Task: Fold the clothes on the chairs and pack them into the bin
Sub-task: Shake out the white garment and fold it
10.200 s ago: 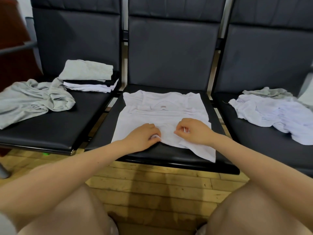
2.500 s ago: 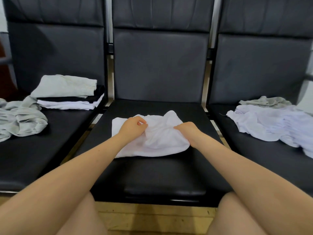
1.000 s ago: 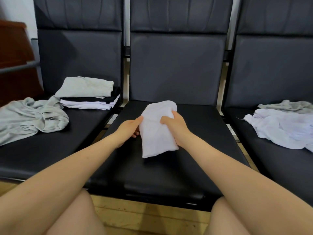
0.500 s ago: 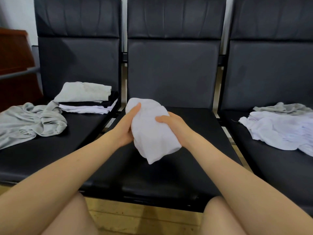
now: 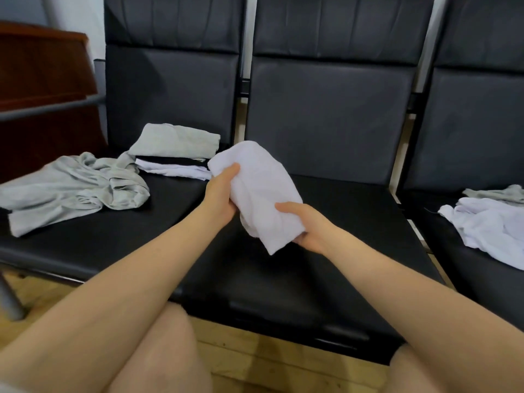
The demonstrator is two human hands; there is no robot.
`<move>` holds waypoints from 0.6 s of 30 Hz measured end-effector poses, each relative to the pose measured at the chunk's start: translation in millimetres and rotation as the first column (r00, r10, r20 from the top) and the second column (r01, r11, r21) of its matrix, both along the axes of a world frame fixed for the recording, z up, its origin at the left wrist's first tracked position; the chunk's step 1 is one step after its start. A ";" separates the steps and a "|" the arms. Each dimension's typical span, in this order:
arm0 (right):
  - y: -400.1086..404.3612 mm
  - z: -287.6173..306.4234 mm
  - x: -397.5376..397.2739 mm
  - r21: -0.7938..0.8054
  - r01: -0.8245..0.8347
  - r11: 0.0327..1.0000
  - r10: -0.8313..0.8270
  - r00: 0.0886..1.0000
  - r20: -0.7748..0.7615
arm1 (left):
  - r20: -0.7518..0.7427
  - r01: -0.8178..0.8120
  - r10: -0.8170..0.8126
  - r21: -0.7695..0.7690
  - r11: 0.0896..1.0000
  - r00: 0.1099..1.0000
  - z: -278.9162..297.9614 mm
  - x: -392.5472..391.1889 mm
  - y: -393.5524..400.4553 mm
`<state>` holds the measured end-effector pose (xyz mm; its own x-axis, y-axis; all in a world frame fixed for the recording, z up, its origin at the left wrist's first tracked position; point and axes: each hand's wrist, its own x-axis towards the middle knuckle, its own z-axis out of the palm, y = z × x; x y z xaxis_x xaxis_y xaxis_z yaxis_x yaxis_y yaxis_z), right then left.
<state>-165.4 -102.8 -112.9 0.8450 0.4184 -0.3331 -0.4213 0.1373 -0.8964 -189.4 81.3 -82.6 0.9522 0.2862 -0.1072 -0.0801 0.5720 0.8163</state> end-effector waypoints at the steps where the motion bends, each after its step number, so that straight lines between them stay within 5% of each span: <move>1: 5.0 3.8 4.6 0.010 0.020 1.000 -0.020 1.000 -0.009 | 0.016 -0.034 0.034 0.009 0.999 0.999 -0.3 -0.2 7.1; 11: 107.0 65.8 56.8 -0.462 0.058 0.885 -0.019 0.996 0.088 | 0.053 -0.285 0.280 0.199 0.938 0.959 8.0 11.0 93.6; 15: 141.6 88.7 84.4 -0.415 0.153 0.897 -0.087 0.981 0.173 | 0.074 -0.363 0.362 0.371 0.855 0.929 22.0 36.2 136.9; 18: 170.8 101.9 109.6 -0.350 0.247 0.904 -0.157 0.951 0.266 | 0.173 -0.454 0.437 0.550 0.701 0.883 33.8 60.3 177.2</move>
